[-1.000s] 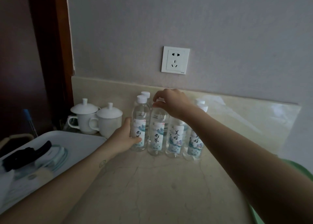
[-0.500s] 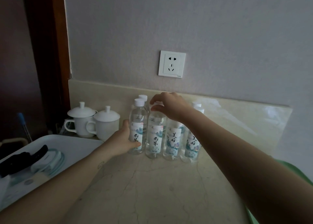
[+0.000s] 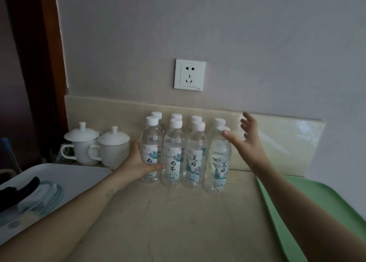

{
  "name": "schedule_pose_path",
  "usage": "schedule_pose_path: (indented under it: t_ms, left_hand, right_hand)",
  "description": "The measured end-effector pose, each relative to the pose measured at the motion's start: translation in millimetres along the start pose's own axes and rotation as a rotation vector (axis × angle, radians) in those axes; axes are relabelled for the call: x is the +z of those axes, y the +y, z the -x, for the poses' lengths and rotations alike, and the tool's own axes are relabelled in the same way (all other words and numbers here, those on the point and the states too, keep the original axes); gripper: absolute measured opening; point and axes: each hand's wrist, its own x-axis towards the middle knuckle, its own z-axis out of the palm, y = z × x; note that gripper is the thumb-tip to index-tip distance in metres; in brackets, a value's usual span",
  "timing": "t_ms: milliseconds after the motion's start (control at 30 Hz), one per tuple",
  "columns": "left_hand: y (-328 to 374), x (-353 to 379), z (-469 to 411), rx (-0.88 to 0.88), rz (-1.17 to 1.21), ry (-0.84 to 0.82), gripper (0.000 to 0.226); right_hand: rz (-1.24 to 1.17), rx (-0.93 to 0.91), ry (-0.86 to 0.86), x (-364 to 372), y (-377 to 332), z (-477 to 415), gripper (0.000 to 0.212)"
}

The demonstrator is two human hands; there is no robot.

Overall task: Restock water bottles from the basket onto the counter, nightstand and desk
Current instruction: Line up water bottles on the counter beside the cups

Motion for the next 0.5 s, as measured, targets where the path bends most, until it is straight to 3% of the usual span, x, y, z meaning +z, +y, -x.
schedule_pose_path:
  t_ms: [67,300,500]
  left_hand:
    - [1.5,2.6,-0.9,0.034,0.014,-0.011,0.109]
    - [-1.8,5.3,-1.2,0.061,0.06,-0.033,0.091]
    - [0.9,7.0,0.7,0.079,0.075,-0.064,0.081]
  right_hand:
    - [0.022,0.123,-0.129,-11.5,23.0,17.1,0.098]
    - [0.292,0.129,-0.426,-8.4,54.7,43.1,0.061]
    - [0.361,0.164,-0.295,6.6,58.0,45.8,0.059]
